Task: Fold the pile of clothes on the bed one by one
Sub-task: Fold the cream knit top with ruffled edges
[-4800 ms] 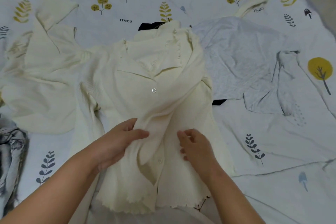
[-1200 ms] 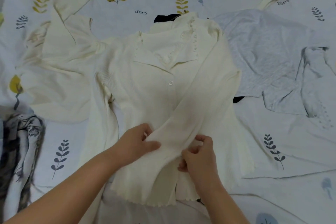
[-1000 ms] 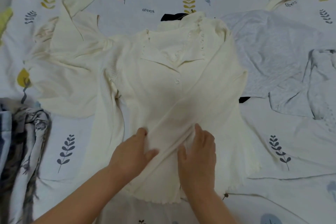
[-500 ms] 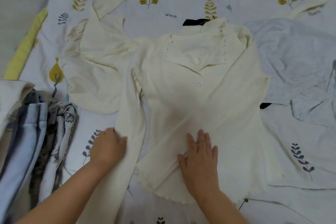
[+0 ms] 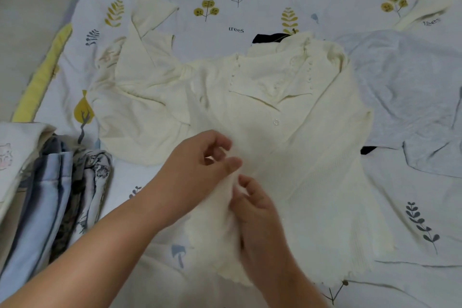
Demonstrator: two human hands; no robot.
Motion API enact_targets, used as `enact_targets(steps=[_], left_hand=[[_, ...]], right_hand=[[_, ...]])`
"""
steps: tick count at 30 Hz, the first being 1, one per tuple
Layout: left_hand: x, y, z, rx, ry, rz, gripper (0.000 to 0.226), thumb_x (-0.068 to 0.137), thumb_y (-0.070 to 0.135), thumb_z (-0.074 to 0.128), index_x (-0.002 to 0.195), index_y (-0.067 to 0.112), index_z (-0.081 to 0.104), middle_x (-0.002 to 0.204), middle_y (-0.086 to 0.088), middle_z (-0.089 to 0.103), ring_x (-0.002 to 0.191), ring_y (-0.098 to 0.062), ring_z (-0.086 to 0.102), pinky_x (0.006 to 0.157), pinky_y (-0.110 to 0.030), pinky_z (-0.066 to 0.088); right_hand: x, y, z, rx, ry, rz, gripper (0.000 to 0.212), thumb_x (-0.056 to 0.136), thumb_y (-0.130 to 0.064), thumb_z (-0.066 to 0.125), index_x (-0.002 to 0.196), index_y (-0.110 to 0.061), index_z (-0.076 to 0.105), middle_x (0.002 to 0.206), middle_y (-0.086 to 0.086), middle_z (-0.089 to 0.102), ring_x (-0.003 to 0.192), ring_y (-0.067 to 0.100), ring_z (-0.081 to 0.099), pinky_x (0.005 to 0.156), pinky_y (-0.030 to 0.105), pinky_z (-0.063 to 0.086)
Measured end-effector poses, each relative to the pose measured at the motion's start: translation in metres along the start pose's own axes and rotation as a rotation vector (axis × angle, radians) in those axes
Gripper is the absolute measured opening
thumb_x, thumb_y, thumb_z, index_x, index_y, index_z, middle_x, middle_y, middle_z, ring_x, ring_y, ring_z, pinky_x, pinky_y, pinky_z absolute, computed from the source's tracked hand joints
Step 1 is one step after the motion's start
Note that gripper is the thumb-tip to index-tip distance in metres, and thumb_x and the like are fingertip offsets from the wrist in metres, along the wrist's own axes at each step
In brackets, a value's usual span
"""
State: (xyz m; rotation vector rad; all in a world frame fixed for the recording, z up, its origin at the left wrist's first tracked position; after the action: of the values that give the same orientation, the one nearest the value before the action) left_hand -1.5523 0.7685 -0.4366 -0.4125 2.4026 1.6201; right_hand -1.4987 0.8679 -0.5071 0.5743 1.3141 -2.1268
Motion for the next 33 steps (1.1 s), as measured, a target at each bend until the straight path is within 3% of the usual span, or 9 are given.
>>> enact_targets(steps=[4, 8, 10, 13, 17, 20, 23, 28, 33], left_hand=[[0.010, 0.013, 0.026, -0.148, -0.211, -0.022, 0.016, 0.089, 0.010, 0.055, 0.090, 0.021, 0.066, 0.063, 0.007, 0.064, 0.064, -0.007, 0.063, 0.062, -0.023, 0.056], [0.041, -0.007, 0.013, 0.166, -0.020, 0.014, 0.015, 0.089, 0.009, 0.054, 0.086, 0.019, 0.065, 0.072, 0.006, 0.063, 0.070, -0.011, 0.061, 0.069, -0.025, 0.049], [0.062, -0.015, -0.001, 0.346, 0.120, 0.050, 0.012, 0.088, 0.008, 0.054, 0.088, 0.016, 0.063, 0.081, 0.003, 0.062, 0.073, -0.015, 0.056, 0.070, -0.024, 0.041], [0.096, -0.018, -0.014, 0.596, 0.222, 0.113, 0.019, 0.089, 0.008, 0.050, 0.103, 0.011, 0.063, 0.105, -0.008, 0.059, 0.082, -0.021, 0.054, 0.071, -0.021, 0.033], [0.135, 0.002, -0.002, 0.775, 0.193, 0.280, 0.036, 0.092, 0.006, 0.043, 0.127, 0.011, 0.052, 0.134, -0.010, 0.044, 0.104, -0.029, 0.055, 0.080, -0.029, 0.037], [0.166, 0.002, 0.021, 0.944, 0.015, 0.302, 0.045, 0.095, 0.007, 0.035, 0.139, 0.015, 0.040, 0.151, -0.006, 0.028, 0.122, -0.029, 0.047, 0.091, -0.035, 0.039], [0.190, -0.006, 0.028, 1.170, -0.151, 0.242, 0.033, 0.095, 0.011, 0.039, 0.125, 0.010, 0.054, 0.128, -0.014, 0.052, 0.112, -0.032, 0.050, 0.087, -0.037, 0.041], [0.220, 0.010, -0.004, 1.272, -0.090, 0.221, 0.019, 0.090, 0.014, 0.054, 0.105, 0.008, 0.065, 0.109, -0.016, 0.062, 0.102, -0.034, 0.053, 0.078, -0.035, 0.038], [0.228, 0.007, -0.020, 1.476, 0.056, 0.084, 0.028, 0.086, 0.004, 0.052, 0.114, 0.003, 0.058, 0.109, -0.023, 0.047, 0.094, -0.042, 0.055, 0.073, -0.043, 0.042]], right_hand=[[0.009, -0.044, -0.070, -0.157, 0.209, -0.030, 0.021, 0.091, -0.010, 0.053, 0.082, -0.020, 0.069, 0.085, 0.010, 0.073, 0.076, 0.024, 0.066, 0.074, 0.040, 0.053], [0.020, -0.064, -0.149, -0.467, 0.447, 0.031, 0.013, 0.089, -0.015, 0.056, 0.095, -0.014, 0.068, 0.088, 0.009, 0.071, 0.083, 0.026, 0.065, 0.076, 0.040, 0.052], [0.024, -0.069, -0.173, -0.730, 0.549, 0.020, 0.022, 0.091, -0.021, 0.051, 0.109, -0.012, 0.061, 0.091, 0.001, 0.065, 0.083, 0.018, 0.059, 0.072, 0.033, 0.046], [0.023, -0.073, -0.179, -1.084, 0.687, -0.024, 0.044, 0.091, -0.039, 0.048, 0.127, -0.014, 0.047, 0.118, 0.009, 0.052, 0.110, 0.027, 0.046, 0.090, 0.040, 0.039], [0.021, -0.066, -0.159, -1.342, 0.798, -0.016, 0.072, 0.080, -0.060, 0.053, 0.133, -0.015, 0.033, 0.121, 0.011, 0.040, 0.113, 0.027, 0.036, 0.089, 0.040, 0.037], [0.027, -0.053, -0.149, -1.508, 0.717, 0.039, 0.065, 0.081, -0.044, 0.058, 0.130, -0.014, 0.026, 0.116, 0.008, 0.036, 0.105, 0.023, 0.037, 0.083, 0.032, 0.041], [0.030, -0.053, -0.155, -1.550, 0.670, 0.026, 0.060, 0.084, -0.013, 0.051, 0.135, -0.016, 0.019, 0.116, 0.006, 0.036, 0.101, 0.020, 0.039, 0.074, 0.024, 0.039], [0.031, -0.059, -0.185, -1.112, 0.422, 0.010, 0.053, 0.084, 0.004, 0.046, 0.128, -0.024, 0.038, 0.104, -0.010, 0.047, 0.081, 0.006, 0.053, 0.062, 0.015, 0.037], [0.016, -0.088, -0.207, -1.337, 0.723, -0.133, 0.037, 0.085, -0.007, 0.050, 0.121, -0.014, 0.054, 0.109, 0.004, 0.056, 0.101, 0.022, 0.047, 0.074, 0.030, 0.035]])
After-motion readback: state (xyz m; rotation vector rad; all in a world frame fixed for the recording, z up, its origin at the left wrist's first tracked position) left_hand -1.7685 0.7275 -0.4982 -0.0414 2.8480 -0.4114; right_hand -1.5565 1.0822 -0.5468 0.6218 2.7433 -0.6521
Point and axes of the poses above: each hand's wrist, its own x-axis towards the middle knuckle, its own z-axis out of the palm, y = z × x, the point moved 8 cm from there along x, towards the middle knuckle
